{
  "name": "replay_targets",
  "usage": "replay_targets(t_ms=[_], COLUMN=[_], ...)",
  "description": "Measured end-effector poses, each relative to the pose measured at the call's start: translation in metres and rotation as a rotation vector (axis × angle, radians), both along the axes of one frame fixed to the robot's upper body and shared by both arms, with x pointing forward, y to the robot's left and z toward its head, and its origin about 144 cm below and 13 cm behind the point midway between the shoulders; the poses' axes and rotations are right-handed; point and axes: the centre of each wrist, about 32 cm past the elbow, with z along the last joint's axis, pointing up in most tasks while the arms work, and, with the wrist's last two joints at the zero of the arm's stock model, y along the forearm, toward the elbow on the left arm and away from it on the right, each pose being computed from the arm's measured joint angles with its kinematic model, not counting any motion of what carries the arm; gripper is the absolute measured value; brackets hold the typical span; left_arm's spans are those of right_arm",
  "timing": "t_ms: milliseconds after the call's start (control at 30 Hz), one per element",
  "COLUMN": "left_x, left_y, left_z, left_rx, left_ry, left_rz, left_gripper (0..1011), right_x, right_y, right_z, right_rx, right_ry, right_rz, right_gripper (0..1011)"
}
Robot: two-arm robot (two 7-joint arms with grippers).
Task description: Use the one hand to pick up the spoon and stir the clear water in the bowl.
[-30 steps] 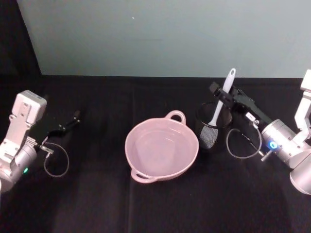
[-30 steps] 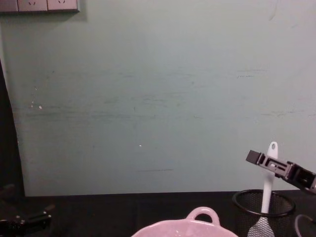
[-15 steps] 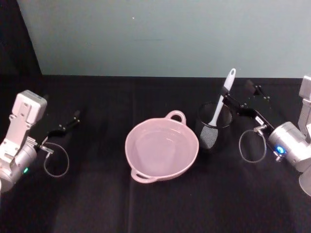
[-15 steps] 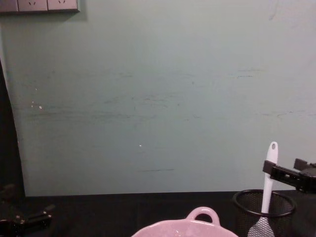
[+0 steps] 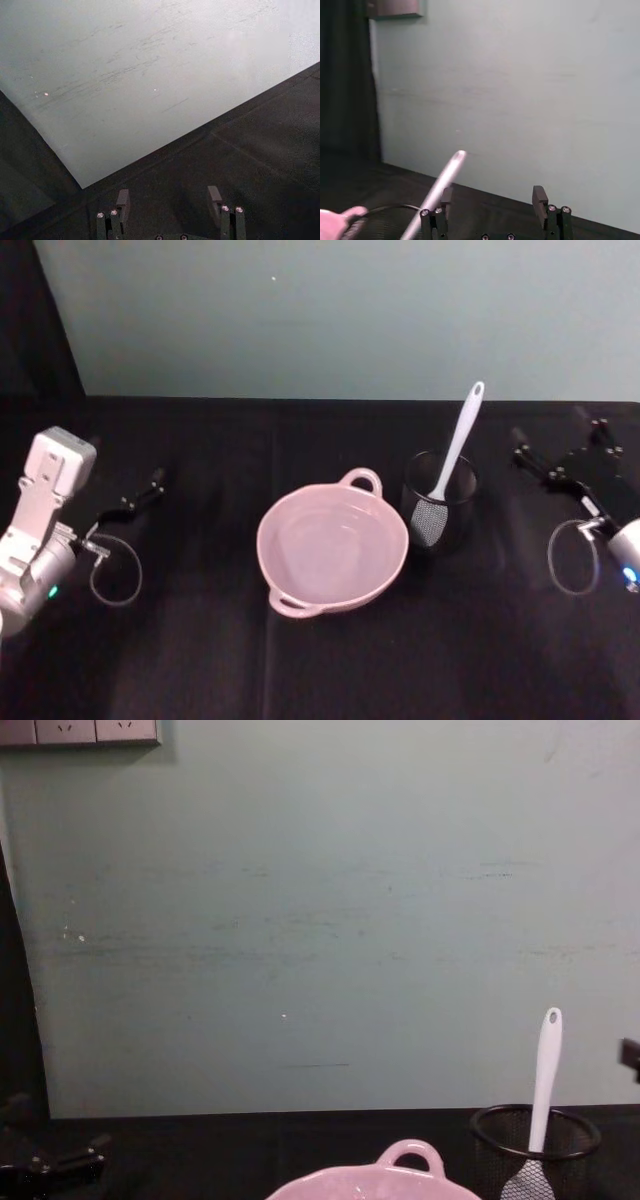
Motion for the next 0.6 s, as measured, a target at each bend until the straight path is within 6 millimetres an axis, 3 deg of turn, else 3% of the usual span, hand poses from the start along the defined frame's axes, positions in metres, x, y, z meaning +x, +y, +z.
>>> replay_targets(t_ms=[267,600], left_x=[0.000,0.000], left_y=[0.000,0.000], left_z=[0.000,0.000], left_rx=[0.000,0.000], left_ry=[0.000,0.000], left_rz=[0.000,0.000], left_gripper=[1011,1011], right_x=[-0.001,0.004], right_y=[-0.016,-0.019], right_z=[-0.012,-0.019], right_rx=[-0.018,0.016], right_ry=[-0.014,0.006], right_rz=[-0.115,-0.140], right_gripper=[1002,1003])
